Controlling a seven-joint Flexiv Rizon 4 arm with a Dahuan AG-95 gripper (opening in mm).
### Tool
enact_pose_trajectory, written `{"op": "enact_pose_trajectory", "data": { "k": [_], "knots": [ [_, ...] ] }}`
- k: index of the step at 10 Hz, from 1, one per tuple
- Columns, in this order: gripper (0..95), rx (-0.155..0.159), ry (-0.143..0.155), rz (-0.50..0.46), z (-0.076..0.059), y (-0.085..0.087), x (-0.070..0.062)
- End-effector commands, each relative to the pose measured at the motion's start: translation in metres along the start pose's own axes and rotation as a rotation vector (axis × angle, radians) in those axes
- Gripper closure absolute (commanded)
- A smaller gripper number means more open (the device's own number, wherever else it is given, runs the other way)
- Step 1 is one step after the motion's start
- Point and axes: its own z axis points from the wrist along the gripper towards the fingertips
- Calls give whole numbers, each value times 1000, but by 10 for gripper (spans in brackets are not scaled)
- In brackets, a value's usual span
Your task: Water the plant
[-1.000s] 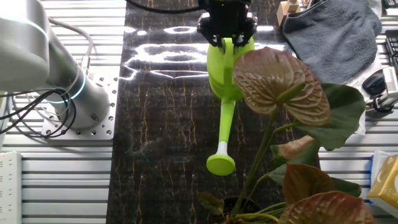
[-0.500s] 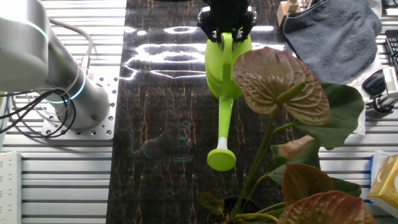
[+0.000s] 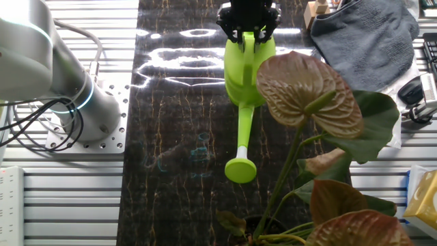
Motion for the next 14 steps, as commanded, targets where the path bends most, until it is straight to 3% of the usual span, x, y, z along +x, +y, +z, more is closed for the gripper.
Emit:
{"op": "enact_pose_trajectory", "data": {
  "k": [1, 7, 14],
  "knots": [
    [950, -1, 6, 0, 3, -3, -3],
    [950, -1, 24, 8, 11, -15, -17],
    [950, 4, 32, 21, 19, -19, -23]
  ]
}}
